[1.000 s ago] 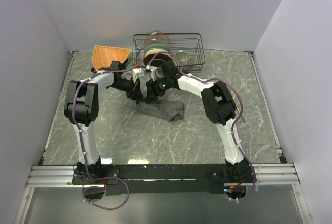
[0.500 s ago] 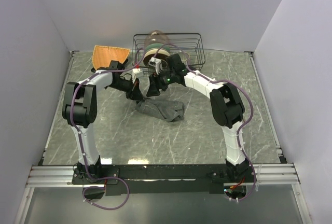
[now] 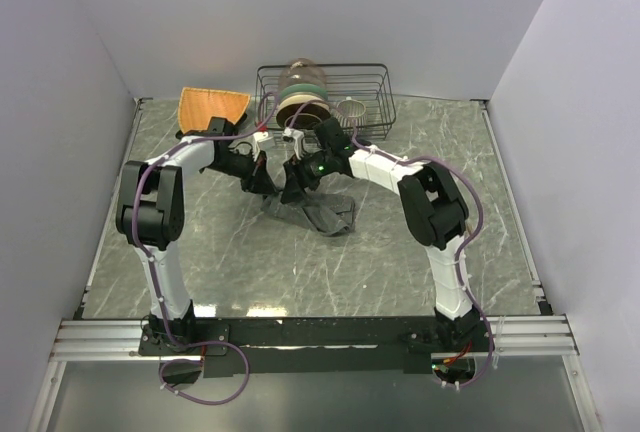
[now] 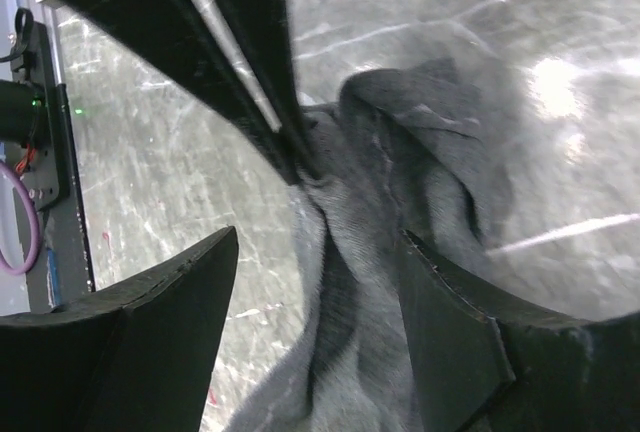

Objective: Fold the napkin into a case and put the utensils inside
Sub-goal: Pick up the top corner of the smaller rectangle folded napkin from the center of the board.

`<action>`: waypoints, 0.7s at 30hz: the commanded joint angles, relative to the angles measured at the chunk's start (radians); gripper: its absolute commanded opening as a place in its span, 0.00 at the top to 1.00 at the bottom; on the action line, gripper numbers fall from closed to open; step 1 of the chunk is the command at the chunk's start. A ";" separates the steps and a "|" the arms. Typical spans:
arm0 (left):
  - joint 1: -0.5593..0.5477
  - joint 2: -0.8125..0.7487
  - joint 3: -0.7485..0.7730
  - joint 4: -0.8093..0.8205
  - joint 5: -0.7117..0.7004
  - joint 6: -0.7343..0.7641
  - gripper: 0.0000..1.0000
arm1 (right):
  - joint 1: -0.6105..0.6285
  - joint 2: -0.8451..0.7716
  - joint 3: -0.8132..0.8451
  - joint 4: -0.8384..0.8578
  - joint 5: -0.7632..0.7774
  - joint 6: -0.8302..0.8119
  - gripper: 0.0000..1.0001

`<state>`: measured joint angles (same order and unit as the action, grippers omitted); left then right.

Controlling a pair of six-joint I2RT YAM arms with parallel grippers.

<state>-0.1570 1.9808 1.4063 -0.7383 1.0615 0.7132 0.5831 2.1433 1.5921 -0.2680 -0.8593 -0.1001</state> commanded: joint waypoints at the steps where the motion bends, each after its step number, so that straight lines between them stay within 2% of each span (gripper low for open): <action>1: 0.016 -0.025 -0.001 0.031 0.069 0.000 0.99 | 0.020 -0.034 -0.012 0.062 -0.006 -0.004 0.31; 12: 0.019 -0.023 0.002 -0.016 0.089 0.049 0.99 | 0.021 -0.003 0.014 0.089 0.049 0.000 0.32; 14: 0.019 -0.031 -0.007 -0.004 0.087 0.036 0.99 | 0.021 0.007 0.031 0.066 0.040 -0.003 0.38; 15: 0.019 -0.034 -0.007 0.005 0.086 0.031 0.99 | 0.021 0.010 0.035 0.058 0.037 -0.013 0.47; 18: 0.019 -0.036 -0.012 0.031 0.078 -0.001 0.99 | 0.023 0.010 0.026 0.043 0.026 -0.026 0.59; 21: 0.020 -0.043 -0.033 0.105 0.065 -0.086 0.99 | 0.021 0.010 0.022 0.029 0.020 -0.027 0.57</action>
<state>-0.1406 1.9804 1.3952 -0.7246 1.0836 0.6952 0.6041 2.1483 1.5856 -0.2325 -0.8204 -0.1059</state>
